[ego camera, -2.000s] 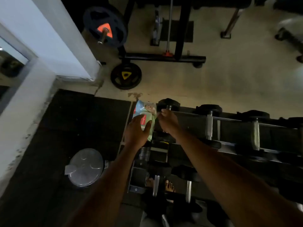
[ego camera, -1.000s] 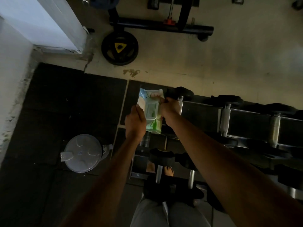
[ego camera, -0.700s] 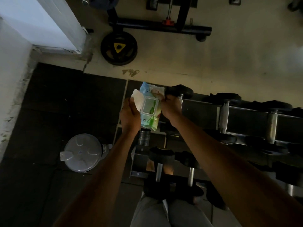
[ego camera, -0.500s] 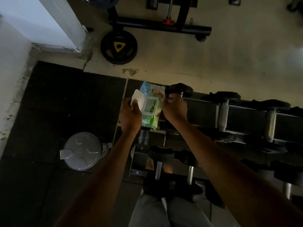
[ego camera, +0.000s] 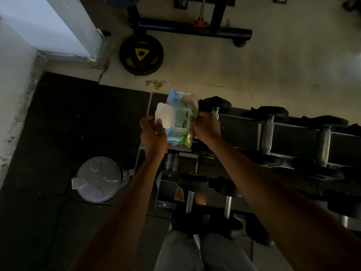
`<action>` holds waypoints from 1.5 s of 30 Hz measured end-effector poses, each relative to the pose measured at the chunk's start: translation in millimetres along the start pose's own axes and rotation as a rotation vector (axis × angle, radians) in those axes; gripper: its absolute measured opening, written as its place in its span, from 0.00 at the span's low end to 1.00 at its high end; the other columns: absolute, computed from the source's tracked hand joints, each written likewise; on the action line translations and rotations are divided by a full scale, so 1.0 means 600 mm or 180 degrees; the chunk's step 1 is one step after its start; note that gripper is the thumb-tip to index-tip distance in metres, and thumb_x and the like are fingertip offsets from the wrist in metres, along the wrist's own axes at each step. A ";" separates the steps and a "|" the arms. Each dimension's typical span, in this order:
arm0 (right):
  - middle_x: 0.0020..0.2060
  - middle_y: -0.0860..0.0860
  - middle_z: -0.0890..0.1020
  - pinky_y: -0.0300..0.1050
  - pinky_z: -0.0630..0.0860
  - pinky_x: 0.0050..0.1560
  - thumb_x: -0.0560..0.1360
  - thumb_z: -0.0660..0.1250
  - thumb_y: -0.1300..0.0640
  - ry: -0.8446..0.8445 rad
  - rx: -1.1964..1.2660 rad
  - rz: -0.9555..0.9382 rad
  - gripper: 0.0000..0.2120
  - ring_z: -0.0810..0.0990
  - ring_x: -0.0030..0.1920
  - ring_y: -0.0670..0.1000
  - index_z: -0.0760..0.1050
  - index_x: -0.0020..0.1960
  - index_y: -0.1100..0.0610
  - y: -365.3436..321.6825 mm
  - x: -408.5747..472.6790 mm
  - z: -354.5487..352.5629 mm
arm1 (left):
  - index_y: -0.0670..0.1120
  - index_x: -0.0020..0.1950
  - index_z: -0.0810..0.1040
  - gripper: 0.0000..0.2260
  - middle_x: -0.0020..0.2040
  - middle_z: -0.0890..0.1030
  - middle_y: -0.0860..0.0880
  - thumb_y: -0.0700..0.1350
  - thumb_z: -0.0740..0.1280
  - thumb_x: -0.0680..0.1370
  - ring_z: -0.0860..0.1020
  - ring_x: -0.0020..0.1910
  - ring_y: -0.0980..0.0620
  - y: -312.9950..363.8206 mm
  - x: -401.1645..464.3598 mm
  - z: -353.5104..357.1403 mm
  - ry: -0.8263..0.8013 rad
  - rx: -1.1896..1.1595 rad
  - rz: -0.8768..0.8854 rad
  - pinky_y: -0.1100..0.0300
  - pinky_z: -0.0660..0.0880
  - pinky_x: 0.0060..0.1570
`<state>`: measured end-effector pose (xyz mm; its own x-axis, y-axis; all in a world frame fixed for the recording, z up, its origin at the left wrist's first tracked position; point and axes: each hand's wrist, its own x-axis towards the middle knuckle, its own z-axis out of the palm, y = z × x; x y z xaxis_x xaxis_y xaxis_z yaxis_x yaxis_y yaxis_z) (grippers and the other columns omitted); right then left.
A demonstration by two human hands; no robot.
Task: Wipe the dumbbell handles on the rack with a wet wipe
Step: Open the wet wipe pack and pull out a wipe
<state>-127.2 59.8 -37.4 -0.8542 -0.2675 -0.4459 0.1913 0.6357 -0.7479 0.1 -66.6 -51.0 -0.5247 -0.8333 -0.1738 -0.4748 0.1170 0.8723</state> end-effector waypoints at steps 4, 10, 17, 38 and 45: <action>0.51 0.49 0.86 0.53 0.85 0.45 0.76 0.72 0.42 0.0191 -0.0456 -0.0122 0.21 0.86 0.47 0.49 0.75 0.63 0.52 0.002 0.007 -0.001 | 0.49 0.70 0.75 0.16 0.73 0.70 0.44 0.41 0.71 0.82 0.75 0.69 0.45 -0.002 0.005 0.001 0.0038 0.0995 0.0546 0.54 0.83 0.54; 0.53 0.49 0.81 0.40 0.81 0.42 0.80 0.68 0.49 0.0397 -0.1635 -0.1718 0.09 0.81 0.46 0.45 0.78 0.58 0.50 -0.027 0.000 -0.018 | 0.52 0.79 0.69 0.33 0.75 0.67 0.42 0.63 0.73 0.78 0.70 0.72 0.42 -0.023 -0.011 0.005 -0.0685 0.1410 0.0536 0.48 0.78 0.60; 0.47 0.48 0.85 0.50 0.81 0.49 0.80 0.66 0.43 -0.0615 -0.3057 -0.1963 0.11 0.83 0.47 0.50 0.84 0.53 0.47 -0.065 0.032 -0.017 | 0.57 0.85 0.55 0.49 0.78 0.65 0.43 0.72 0.75 0.72 0.69 0.74 0.41 -0.023 -0.020 0.015 -0.0892 0.1257 0.0148 0.40 0.70 0.68; 0.40 0.53 0.82 0.54 0.83 0.46 0.78 0.66 0.47 -0.0623 -0.3544 -0.2129 0.13 0.83 0.42 0.55 0.80 0.44 0.55 -0.086 0.044 0.016 | 0.57 0.86 0.56 0.51 0.79 0.69 0.45 0.72 0.76 0.71 0.71 0.75 0.44 -0.048 -0.018 0.034 -0.0744 0.1215 0.0054 0.43 0.70 0.70; 0.41 0.50 0.83 0.52 0.82 0.48 0.74 0.70 0.43 -0.0730 -0.3381 -0.1956 0.14 0.83 0.43 0.53 0.83 0.46 0.53 -0.068 0.053 0.011 | 0.58 0.85 0.56 0.50 0.77 0.71 0.45 0.74 0.74 0.71 0.72 0.74 0.44 -0.048 -0.019 0.032 -0.0754 0.1224 0.0026 0.41 0.72 0.69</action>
<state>-158.7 20.7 -24.3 -0.5394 -0.7794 -0.3187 -0.7853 0.6022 -0.1435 6.1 -49.8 -83.0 -0.6555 -0.6902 -0.3065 -0.6745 0.3526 0.6486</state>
